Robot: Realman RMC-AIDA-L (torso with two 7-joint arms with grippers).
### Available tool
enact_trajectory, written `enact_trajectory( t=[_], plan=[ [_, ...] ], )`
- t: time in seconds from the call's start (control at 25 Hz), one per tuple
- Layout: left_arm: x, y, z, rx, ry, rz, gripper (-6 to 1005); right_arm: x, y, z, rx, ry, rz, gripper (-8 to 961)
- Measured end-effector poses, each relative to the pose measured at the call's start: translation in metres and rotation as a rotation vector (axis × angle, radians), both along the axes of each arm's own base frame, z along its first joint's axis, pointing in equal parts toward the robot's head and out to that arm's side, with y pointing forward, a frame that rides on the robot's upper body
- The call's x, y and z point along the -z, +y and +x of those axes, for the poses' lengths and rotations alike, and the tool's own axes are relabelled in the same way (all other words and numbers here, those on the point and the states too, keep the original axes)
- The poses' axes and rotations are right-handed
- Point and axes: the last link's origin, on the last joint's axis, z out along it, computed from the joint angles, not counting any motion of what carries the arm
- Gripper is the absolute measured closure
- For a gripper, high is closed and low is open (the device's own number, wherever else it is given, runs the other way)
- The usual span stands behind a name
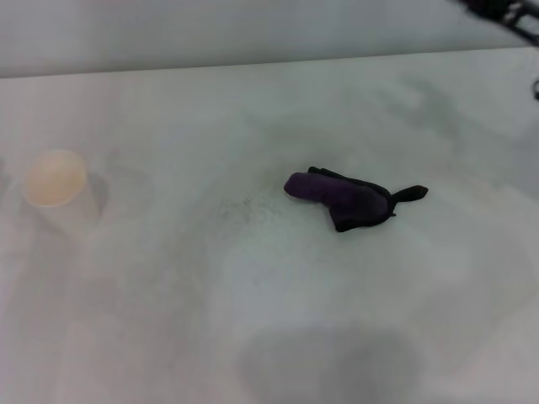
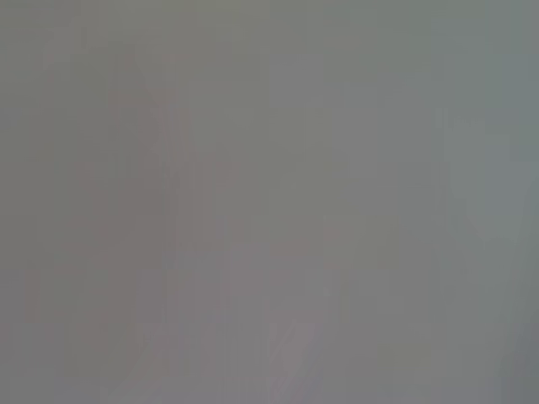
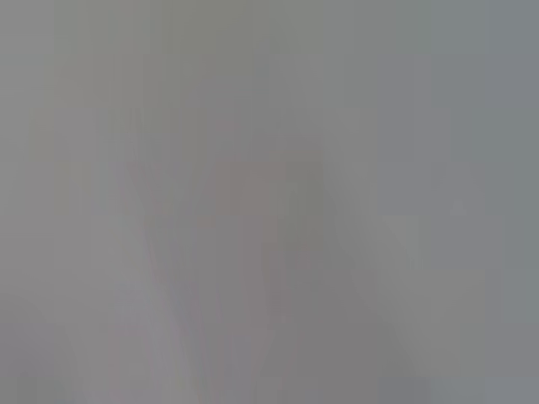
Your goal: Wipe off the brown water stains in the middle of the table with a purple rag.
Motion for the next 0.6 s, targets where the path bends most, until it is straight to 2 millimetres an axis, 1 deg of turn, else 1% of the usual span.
enact_trajectory(
  t=[0.08, 0.16, 0.24, 0.32, 0.44, 0.52, 0.6],
  plan=[
    [0.001, 0.0, -0.001, -0.008, -0.001, -0.005, 112, -0.009, -0.006, 0.013, 0.045, 0.092, 0.115, 154],
    [0.002, 0.0, -0.002, -0.015, -0.002, -0.009, 112, -0.018, -0.015, 0.03, 0.111, 0.171, 0.24, 138],
    [0.003, -0.001, -0.004, -0.025, -0.001, -0.013, 112, -0.019, -0.021, 0.043, 0.156, 0.16, 0.341, 137],
    [0.003, -0.002, -0.005, -0.031, -0.001, -0.017, 112, -0.012, -0.028, 0.056, 0.198, 0.066, 0.454, 136],
    [0.005, -0.001, -0.005, -0.03, 0.002, -0.027, 112, 0.006, -0.039, 0.073, 0.266, -0.179, 0.592, 135],
    [0.007, 0.0, -0.002, -0.02, 0.004, -0.035, 112, 0.018, -0.043, 0.081, 0.307, -0.357, 0.635, 134],
    [0.008, 0.0, -0.001, -0.014, 0.005, -0.04, 112, 0.028, -0.044, 0.088, 0.343, -0.48, 0.634, 133]
  ],
)
